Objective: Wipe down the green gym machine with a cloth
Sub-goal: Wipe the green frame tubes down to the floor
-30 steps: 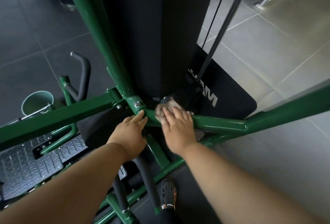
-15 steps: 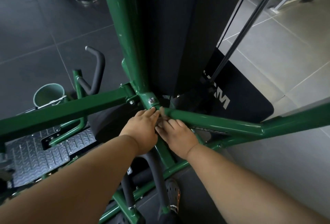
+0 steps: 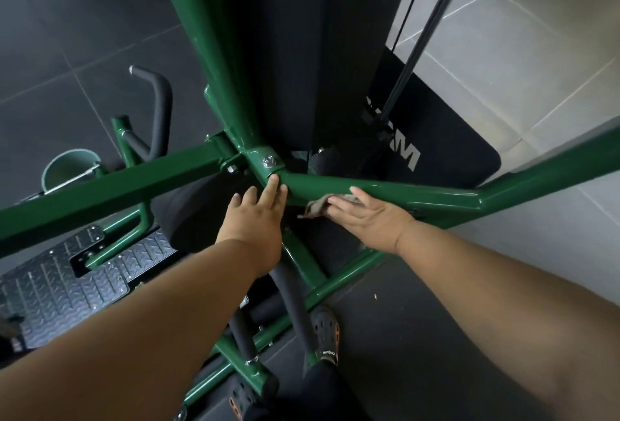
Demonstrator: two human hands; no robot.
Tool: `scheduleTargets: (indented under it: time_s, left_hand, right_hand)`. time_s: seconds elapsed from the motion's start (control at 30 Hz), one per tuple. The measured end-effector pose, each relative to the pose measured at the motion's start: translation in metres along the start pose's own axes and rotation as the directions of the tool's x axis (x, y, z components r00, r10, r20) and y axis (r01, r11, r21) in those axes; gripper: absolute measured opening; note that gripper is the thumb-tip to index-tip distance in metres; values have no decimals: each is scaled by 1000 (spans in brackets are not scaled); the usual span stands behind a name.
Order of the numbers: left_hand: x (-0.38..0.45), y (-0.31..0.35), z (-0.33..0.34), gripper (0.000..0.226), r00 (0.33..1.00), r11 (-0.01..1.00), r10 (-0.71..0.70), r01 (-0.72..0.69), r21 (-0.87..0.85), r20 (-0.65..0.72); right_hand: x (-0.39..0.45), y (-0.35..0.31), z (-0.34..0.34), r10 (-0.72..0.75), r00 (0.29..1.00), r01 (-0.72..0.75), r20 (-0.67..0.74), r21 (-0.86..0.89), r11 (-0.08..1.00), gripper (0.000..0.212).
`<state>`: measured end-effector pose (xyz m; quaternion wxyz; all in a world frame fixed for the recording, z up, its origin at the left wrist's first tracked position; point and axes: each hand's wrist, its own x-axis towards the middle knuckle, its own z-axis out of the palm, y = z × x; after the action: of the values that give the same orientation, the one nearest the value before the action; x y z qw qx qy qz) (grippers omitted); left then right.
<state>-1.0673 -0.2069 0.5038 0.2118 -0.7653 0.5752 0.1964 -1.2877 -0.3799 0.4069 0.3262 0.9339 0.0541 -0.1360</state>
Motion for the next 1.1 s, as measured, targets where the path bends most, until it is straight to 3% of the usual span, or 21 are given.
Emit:
scheduleTargets:
  time_s: [0.2,0.27,0.33,0.4,0.47,0.53,0.6,0.67,0.7,0.73,0.8,0.9,0.93,1.1]
  left_hand:
    - [2,18,-13,101,998,998,-53,55,-36,47]
    - [2,18,-14,101,997,998,-52,54,-34,57]
    - [2,18,-16,99,997,998,-63,62,14,55]
    - [4,22,-22,94,997,997,-74,74,34,13]
    - [8,36,-28,90,999,1000,-19,20,22,-31]
    - [13,57,-33,92,996,996,87,-86,30,-36]
    - [19,78,-39,96,991,991,134,-134,29,-19]
    - [27,94,-47,98,992,992,127,-127,22,-12]
    - [30,98,-51,99,992,992,128,-128,14,-6]
    - [34,101,-55,98,990,990,141,-141,6,8]
    - [38,101,-62,97,982,983,183,-183,-5,48]
    - [42,94,-72,94,965,971,236,-239,9,111]
    - [42,92,-75,94,960,968,247,-251,11,130]
    - [44,89,-82,92,946,963,267,-269,-16,183]
  right_hand:
    - [-24,-6,-5,61,991,-62,122,1,998,60]
    - [-18,-14,-11,174,974,-183,145,57,981,64]
    - [-20,-26,-13,386,909,-411,154,187,892,77]
    - [-32,-38,-15,600,757,-653,257,315,689,94]
    - [-43,-51,-16,709,573,-815,412,373,443,101]
    - [-43,-60,-18,769,368,-912,522,364,189,101]
    - [-33,-63,-26,755,157,-903,637,402,-152,99]
    - [-24,-54,-40,659,-40,-628,751,494,-601,96]
    - [-23,-43,-50,550,-115,-339,827,487,-805,86]
    - [-22,-32,-55,399,-167,16,902,407,-913,66]
    - [-25,-6,-59,114,-60,486,992,129,-865,28]
    - [-40,19,-48,-30,143,767,989,-130,-629,52]
    - [-45,21,-41,-31,165,819,986,-154,-553,50]
    - [-79,27,-24,14,136,943,991,-125,-307,27]
